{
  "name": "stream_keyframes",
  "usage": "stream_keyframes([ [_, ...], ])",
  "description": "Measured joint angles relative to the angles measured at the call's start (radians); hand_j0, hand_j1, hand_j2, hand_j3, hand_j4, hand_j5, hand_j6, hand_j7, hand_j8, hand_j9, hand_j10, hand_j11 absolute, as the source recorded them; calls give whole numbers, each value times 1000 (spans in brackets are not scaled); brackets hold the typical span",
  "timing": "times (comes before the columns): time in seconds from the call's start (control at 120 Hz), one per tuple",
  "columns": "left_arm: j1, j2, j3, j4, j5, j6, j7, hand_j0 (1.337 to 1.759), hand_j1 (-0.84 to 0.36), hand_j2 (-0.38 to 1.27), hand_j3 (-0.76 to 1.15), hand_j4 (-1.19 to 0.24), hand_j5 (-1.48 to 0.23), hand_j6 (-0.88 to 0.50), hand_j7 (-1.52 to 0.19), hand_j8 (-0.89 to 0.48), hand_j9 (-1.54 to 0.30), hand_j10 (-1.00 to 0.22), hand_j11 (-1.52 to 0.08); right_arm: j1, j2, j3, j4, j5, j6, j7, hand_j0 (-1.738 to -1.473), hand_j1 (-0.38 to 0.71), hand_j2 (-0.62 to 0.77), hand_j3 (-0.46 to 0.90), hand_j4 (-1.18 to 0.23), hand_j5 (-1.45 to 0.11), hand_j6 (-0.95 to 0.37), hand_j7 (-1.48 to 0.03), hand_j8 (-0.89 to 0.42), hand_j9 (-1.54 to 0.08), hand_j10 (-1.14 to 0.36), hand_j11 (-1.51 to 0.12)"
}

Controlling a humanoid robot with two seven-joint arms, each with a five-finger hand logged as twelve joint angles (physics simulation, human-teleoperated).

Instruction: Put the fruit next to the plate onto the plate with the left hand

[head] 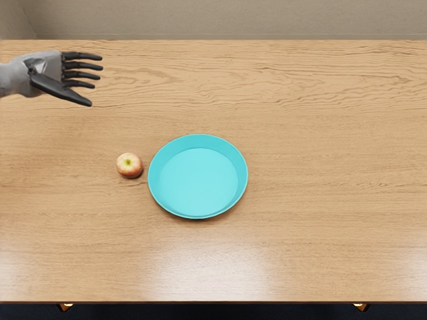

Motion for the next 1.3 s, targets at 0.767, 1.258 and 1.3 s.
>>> stream_keyframes([
  [0.767,-452,327,450,-619,83,1,57,1658,56,52,0,-249,-320,-249,-320,-249,-320,-248,-320,-19,0,-3,-2,0,0,0,-1658,-303,-7,0,-39,-50,-39,-50,-39,-50,-39,-50],
  [1.258,-1069,-398,1546,-848,-576,826,-19,1658,53,50,0,-247,-321,-247,-321,-247,-321,-247,-321,-19,0,-3,-2,0,0,0,-1658,-303,-7,0,-39,-50,-39,-50,-39,-50,-39,-50],
  [1.3,-1072,-425,1571,-861,-612,885,-19,1658,53,50,0,-247,-321,-247,-321,-247,-321,-247,-321,-19,0,-3,-2,0,0,0,-1658,-303,-7,0,-39,-50,-39,-50,-39,-50,-39,-50],
])
